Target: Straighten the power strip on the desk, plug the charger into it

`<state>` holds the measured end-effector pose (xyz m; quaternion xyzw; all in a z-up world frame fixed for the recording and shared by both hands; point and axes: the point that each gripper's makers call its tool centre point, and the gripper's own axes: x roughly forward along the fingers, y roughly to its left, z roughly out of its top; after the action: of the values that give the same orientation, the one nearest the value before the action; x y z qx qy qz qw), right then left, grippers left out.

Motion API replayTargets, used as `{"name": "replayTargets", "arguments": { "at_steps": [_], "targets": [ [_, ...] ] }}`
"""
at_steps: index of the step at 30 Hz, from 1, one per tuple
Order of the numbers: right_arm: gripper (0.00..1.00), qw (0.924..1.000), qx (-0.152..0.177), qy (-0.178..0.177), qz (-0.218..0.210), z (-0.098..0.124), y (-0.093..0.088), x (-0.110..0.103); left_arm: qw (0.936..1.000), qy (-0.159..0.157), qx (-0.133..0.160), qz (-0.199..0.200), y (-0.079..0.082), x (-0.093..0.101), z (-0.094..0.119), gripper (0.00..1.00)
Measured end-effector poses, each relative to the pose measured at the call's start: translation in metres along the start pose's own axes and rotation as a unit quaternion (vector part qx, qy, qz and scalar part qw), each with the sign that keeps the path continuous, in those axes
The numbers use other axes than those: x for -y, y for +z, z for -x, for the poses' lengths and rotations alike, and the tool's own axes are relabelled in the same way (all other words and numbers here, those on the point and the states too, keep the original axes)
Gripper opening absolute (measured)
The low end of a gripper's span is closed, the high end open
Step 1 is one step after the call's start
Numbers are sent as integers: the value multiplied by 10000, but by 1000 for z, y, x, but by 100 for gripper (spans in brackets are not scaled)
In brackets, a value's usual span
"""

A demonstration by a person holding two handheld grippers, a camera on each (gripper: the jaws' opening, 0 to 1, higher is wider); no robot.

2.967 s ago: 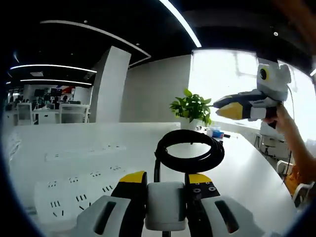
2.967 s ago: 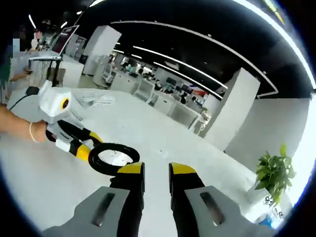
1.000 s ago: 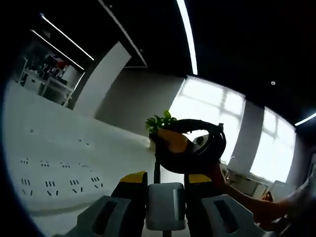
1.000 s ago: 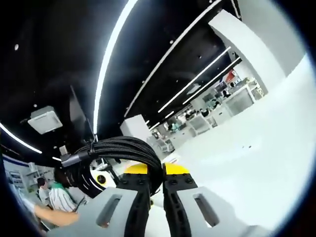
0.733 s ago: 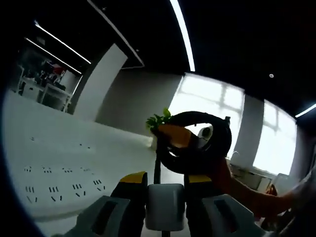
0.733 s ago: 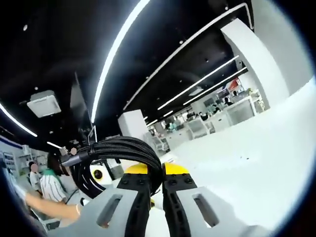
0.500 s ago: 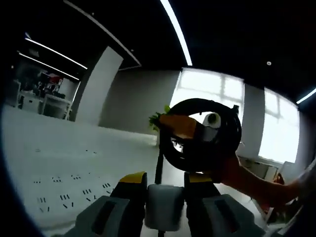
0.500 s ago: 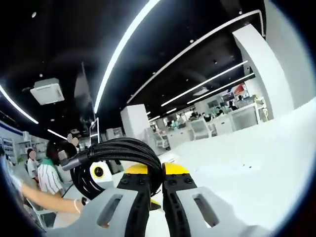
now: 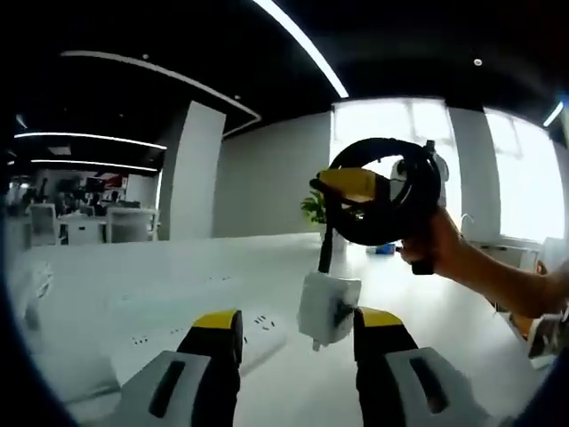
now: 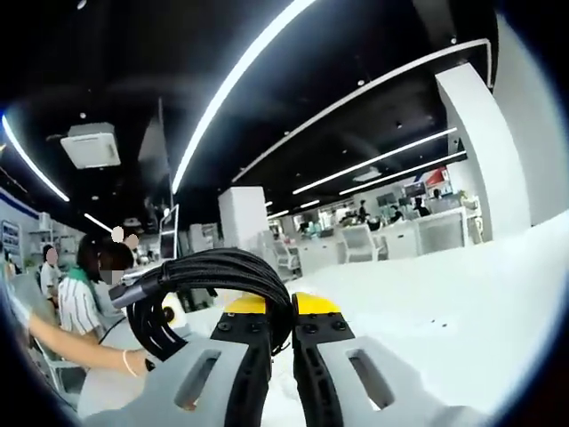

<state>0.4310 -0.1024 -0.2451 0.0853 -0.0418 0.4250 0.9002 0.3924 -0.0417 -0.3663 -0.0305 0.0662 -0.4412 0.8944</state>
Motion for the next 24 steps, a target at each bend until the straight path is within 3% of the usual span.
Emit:
{"name": "replayTargets", "arguments": {
  "at_steps": [9,18,24],
  "targets": [
    [5,9985,-102,-186,497,-6,3,8,9992,380,43,-133,-3,-16,30,70],
    [5,9951,-56,-252,955,-14,6,11,9971,664,205,-310,2,-30,52,71],
    [5,9927,-20,-303,1171,-17,8,19,9949,909,411,-116,-2,-44,63,70]
  ]
}}
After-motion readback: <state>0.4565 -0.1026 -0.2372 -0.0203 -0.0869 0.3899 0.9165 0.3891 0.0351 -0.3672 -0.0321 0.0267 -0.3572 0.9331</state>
